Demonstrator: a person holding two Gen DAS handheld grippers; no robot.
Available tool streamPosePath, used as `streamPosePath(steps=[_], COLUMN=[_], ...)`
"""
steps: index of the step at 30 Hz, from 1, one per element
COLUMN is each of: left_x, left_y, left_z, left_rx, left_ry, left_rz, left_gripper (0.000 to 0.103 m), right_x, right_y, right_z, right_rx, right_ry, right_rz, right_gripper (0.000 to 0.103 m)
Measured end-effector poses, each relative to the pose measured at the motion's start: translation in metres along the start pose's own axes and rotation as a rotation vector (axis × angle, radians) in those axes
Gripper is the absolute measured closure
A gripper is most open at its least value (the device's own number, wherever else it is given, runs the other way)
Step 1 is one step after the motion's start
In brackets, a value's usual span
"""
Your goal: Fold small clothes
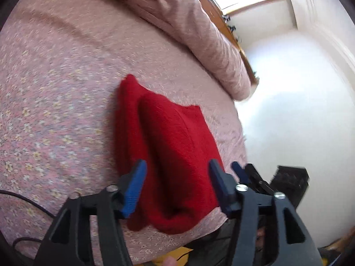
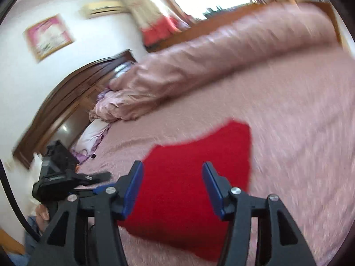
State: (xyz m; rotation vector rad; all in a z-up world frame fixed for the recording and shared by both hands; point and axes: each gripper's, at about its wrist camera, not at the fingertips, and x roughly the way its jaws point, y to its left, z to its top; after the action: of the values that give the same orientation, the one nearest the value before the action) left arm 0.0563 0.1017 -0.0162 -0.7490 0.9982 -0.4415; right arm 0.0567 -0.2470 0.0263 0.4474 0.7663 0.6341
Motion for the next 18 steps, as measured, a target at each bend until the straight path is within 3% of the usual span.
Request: streamPosePath(steps=[3, 6, 8, 10, 12, 15, 18], left_x=[0.026, 0.024, 0.005, -0.01, -0.008, 0.008, 0.013], left_y=[-0.012, -0.015, -0.025, -0.043, -0.055, -0.042, -0.013], left_z=[-0.004, -0.012, -0.026, -0.04, -0.051, -0.059, -0.063], left_rx=[0.037, 0.014, 0.034, 0.103, 0.149, 0.021, -0.178], left_ry=[0.039, 0.002, -0.053, -0.096, -0.063, 0.056, 0.08], left_rz=[0.15, 0.205, 0.242, 0.32, 0.359, 0.274, 0.122], left_gripper=[0.049, 0.049, 0.049, 0.048, 0.047, 0.046, 0.046], right_x=[0.006, 0.01, -0.008, -0.029, -0.036, -0.029, -0.014], right_y=[-0.035, -0.051, -0.051, -0.04, -0.029, -0.015, -0.001], right_z=[-0.01, -0.026, -0.039, -0.061, -0.079, -0.1, -0.112], right_rx=[0.114, 0.151, 0.128, 0.035, -0.054, -0.138, -0.186], right_ry=[0.032, 0.064, 0.011, -0.038, -0.04, -0.025, 0.009], right_rz=[0.037, -0.013, -0.055, -0.175, -0.257, -0.303, -0.322], right_gripper=[0.044, 0.044, 0.042, 0.033, 0.031, 0.031, 0.031])
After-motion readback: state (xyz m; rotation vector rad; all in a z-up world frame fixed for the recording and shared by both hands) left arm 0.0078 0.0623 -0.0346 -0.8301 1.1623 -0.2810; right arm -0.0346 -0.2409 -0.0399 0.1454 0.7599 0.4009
